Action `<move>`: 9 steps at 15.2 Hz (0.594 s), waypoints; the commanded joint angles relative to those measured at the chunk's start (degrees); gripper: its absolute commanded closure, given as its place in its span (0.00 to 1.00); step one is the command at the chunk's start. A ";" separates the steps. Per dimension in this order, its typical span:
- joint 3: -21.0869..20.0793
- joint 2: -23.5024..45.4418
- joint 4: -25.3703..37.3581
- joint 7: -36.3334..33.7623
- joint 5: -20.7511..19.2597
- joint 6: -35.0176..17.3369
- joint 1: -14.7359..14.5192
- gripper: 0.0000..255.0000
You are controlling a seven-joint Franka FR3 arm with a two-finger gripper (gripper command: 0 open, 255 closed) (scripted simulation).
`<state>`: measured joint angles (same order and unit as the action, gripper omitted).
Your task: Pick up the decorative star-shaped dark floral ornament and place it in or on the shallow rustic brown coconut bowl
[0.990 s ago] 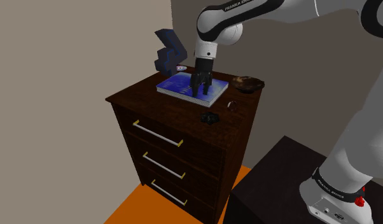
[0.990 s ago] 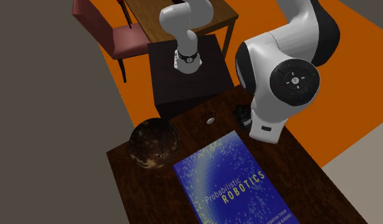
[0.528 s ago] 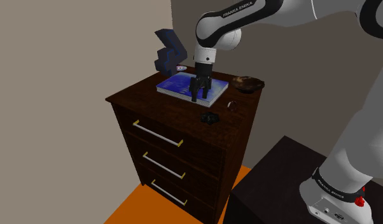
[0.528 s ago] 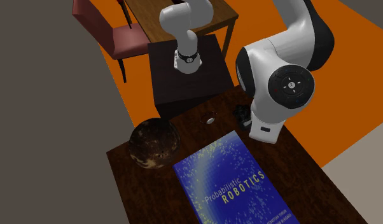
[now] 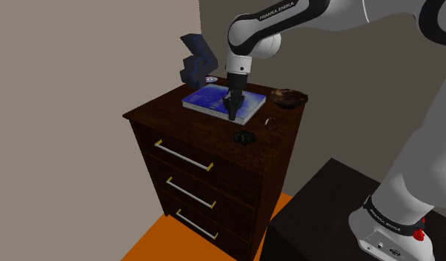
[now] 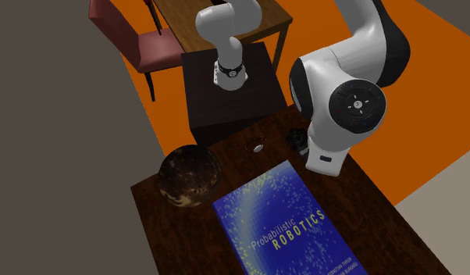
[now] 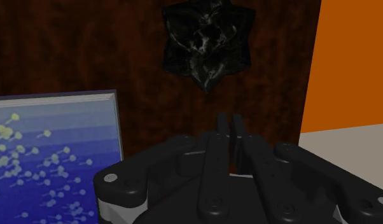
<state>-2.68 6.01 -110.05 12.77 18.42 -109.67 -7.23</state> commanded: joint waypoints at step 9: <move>-1.46 -6.90 -13.89 -24.48 -15.61 -15.63 -3.82 0.00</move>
<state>-3.56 0.65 -120.18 -1.89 8.84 -120.33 -9.94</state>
